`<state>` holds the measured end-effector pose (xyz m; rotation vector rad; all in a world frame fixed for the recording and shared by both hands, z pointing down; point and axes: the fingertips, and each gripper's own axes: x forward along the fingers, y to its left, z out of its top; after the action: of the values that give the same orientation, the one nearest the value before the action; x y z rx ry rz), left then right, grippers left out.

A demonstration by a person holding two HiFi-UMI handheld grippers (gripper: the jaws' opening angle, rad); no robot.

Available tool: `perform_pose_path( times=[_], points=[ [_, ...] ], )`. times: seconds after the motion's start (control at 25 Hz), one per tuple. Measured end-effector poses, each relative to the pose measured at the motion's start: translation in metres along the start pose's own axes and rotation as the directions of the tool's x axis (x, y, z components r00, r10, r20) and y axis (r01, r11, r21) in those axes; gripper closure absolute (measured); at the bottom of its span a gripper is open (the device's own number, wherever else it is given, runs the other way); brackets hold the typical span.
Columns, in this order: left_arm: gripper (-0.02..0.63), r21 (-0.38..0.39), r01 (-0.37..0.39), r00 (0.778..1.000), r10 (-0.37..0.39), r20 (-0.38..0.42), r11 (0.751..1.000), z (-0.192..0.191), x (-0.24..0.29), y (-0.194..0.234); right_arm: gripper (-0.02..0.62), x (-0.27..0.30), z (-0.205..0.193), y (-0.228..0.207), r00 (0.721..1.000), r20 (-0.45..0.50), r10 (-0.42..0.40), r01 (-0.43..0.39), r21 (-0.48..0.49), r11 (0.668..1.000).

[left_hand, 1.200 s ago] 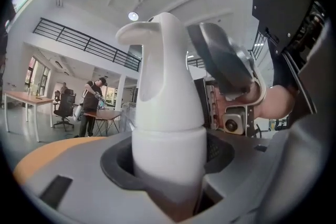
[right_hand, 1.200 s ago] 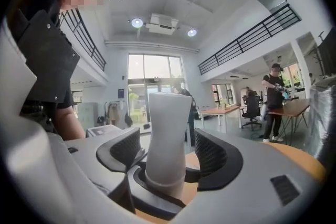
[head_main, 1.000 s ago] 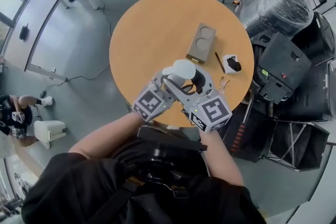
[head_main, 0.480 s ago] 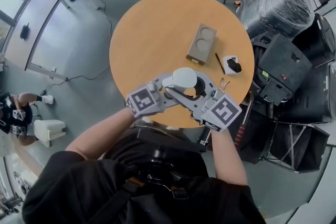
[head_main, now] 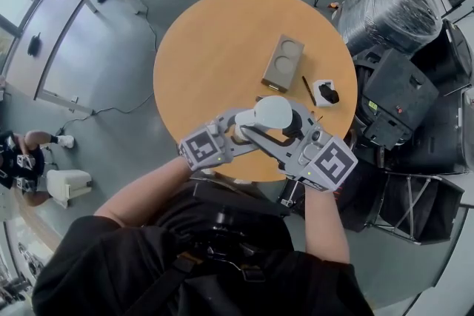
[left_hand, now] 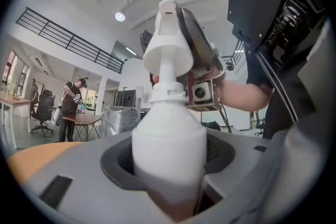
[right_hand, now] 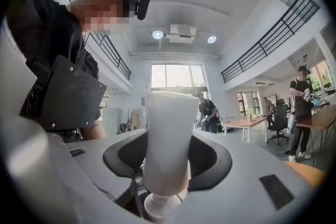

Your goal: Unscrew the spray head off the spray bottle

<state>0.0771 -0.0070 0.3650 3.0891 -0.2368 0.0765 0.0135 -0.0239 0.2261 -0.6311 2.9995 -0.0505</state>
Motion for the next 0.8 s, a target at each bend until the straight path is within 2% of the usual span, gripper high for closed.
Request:
perform_pose_path(
  times=[0.32, 0.6, 0.8],
  points=[
    [0.316, -0.003, 0.008, 1.000, -0.008, -0.023, 1.000, -0.018, 0.003, -0.008, 0.380, -0.017, 0.042, -0.004, 0.997, 0.075, -0.022, 0.024, -0.020, 1.000],
    [0.314, -0.006, -0.003, 0.999, 0.002, -0.052, 1.000, -0.035, -0.002, -0.008, 0.380, -0.022, 0.049, -0.010, 0.998, 0.036, -0.046, 0.048, -0.077, 0.996],
    [0.314, -0.011, -0.016, 0.997, 0.015, -0.076, 1.000, -0.048, -0.011, 0.002, 0.380, -0.025, 0.053, -0.021, 0.997, 0.026, -0.079, 0.081, -0.068, 0.994]
  ],
)
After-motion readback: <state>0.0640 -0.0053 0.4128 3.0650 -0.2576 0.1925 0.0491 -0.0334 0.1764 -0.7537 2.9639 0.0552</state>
